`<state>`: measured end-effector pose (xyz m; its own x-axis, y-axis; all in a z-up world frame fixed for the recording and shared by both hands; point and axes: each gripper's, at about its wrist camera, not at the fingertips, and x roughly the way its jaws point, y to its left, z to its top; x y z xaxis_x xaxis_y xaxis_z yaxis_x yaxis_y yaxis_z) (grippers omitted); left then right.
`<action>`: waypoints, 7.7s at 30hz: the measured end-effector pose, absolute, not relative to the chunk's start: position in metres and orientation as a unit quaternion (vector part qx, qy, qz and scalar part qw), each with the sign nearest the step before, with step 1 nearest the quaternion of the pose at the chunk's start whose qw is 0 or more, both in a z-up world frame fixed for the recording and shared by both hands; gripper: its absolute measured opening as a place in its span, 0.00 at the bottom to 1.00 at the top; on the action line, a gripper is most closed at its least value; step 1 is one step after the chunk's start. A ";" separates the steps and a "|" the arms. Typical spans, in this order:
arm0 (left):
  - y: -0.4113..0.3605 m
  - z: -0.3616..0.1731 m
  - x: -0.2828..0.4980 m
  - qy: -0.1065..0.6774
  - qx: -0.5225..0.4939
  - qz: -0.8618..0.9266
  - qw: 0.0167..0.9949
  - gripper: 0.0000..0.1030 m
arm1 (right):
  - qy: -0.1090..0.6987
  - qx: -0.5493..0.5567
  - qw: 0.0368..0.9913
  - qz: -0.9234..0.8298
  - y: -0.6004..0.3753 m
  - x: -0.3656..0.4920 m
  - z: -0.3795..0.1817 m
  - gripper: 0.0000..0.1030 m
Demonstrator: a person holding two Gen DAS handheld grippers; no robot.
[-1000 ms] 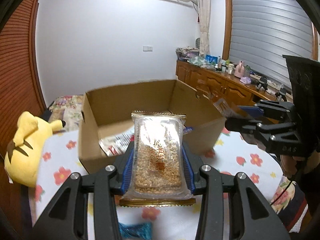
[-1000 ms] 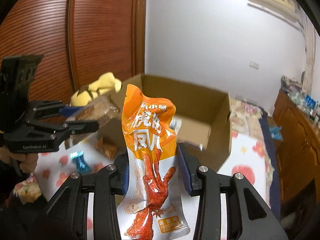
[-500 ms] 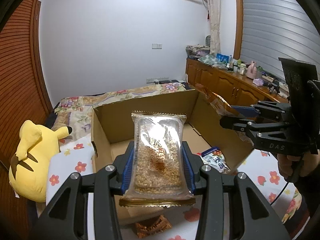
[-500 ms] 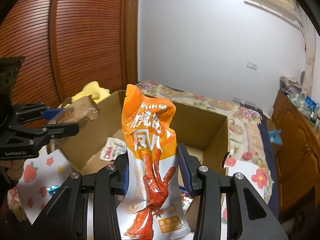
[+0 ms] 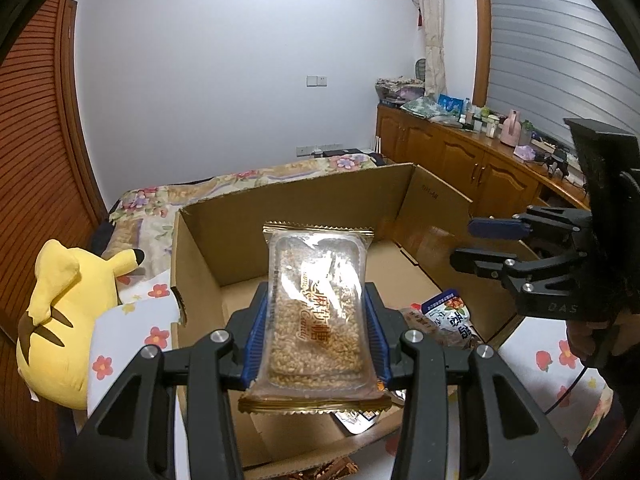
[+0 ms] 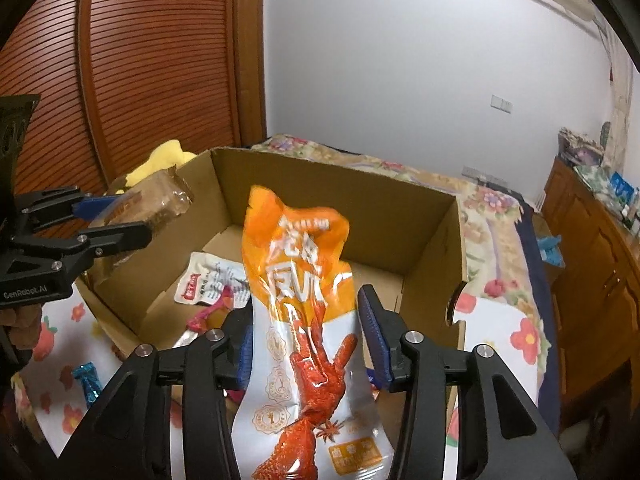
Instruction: Organize snacks
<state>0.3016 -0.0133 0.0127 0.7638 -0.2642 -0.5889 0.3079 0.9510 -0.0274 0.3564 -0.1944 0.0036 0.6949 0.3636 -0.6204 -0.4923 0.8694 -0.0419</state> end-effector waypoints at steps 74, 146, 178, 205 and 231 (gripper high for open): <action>0.029 -0.108 0.161 0.397 0.034 -0.166 0.902 0.29 | 0.320 -0.113 0.897 0.284 -0.095 0.227 -0.053 0.75; 0.042 0.026 0.190 0.267 0.016 -0.157 0.951 0.30 | 0.266 -0.124 0.904 0.310 -0.143 0.262 0.022 0.16; -0.012 0.005 0.292 0.294 0.020 -0.154 0.943 0.34 | 0.307 -0.088 0.913 0.254 -0.208 0.339 -0.007 0.32; -0.011 0.039 0.198 0.221 0.031 -0.106 0.969 0.57 | 0.232 -0.061 0.947 0.212 -0.215 0.260 0.029 0.57; -0.001 0.050 0.119 0.187 0.012 -0.020 0.982 0.92 | 0.170 -0.026 0.971 0.164 -0.218 0.170 0.052 0.88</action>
<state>0.1190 -0.0009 0.0496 0.9294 -0.0347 -0.3674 0.0434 0.9989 0.0155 0.1697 -0.2179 0.0524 0.8883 0.3108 -0.3380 -0.3282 0.9446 0.0061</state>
